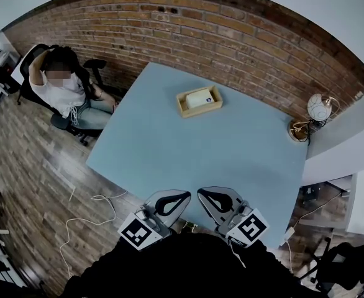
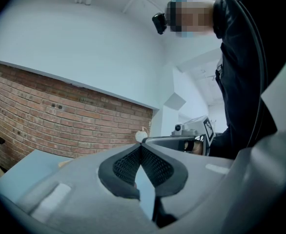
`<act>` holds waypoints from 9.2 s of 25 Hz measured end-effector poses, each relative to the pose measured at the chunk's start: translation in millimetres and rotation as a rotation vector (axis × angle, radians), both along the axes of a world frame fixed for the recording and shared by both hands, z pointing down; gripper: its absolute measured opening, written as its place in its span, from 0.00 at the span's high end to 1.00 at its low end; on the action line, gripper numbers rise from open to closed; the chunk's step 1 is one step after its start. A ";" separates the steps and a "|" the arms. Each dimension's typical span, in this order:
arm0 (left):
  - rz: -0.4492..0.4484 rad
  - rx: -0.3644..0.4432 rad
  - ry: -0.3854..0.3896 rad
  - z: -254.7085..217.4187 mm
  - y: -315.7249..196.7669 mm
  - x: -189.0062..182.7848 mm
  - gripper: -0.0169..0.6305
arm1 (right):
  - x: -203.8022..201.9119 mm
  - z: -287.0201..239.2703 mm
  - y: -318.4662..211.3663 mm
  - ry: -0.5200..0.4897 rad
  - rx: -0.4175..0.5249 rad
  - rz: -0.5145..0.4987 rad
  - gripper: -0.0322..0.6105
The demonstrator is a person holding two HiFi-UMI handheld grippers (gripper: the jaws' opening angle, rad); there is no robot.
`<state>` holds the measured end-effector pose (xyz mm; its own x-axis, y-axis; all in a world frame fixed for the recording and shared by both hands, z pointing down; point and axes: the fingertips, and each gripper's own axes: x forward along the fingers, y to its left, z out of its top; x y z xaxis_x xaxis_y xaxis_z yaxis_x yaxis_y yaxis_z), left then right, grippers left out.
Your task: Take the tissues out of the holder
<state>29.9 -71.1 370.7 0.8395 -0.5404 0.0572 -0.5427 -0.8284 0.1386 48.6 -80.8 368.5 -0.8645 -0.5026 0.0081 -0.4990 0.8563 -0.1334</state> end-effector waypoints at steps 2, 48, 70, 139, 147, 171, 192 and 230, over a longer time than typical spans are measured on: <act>0.003 0.001 -0.005 0.2 -3.5 4.0 0.98 | 4.6 -0.2 -4.0 -0.003 0.002 0.007 0.94; 0.156 -0.027 0.029 52.6 -220.2 -44.9 0.98 | -11.4 66.0 -240.3 0.133 -0.225 0.354 0.94; 0.092 -0.044 -0.020 135.4 -358.1 -40.8 0.98 | 3.4 209.5 -393.7 0.383 -0.620 0.352 0.42; -0.030 -0.155 -0.024 230.6 -434.3 -54.2 0.98 | 21.8 314.4 -496.9 0.884 -0.831 0.386 0.36; -0.033 -0.126 -0.014 216.2 -425.2 -59.6 0.98 | 16.5 288.2 -491.1 0.867 -0.795 0.405 0.36; -0.038 -0.079 -0.033 187.1 -364.1 -69.0 0.98 | 7.7 242.4 -430.4 0.837 -0.724 0.409 0.36; 0.016 -0.114 -0.052 204.8 -308.8 -46.6 0.98 | 34.8 289.1 -333.5 0.832 -0.818 0.417 0.36; 0.062 -0.160 -0.085 234.1 -307.3 -36.3 0.98 | 37.9 359.1 -293.9 0.867 -0.914 0.348 0.26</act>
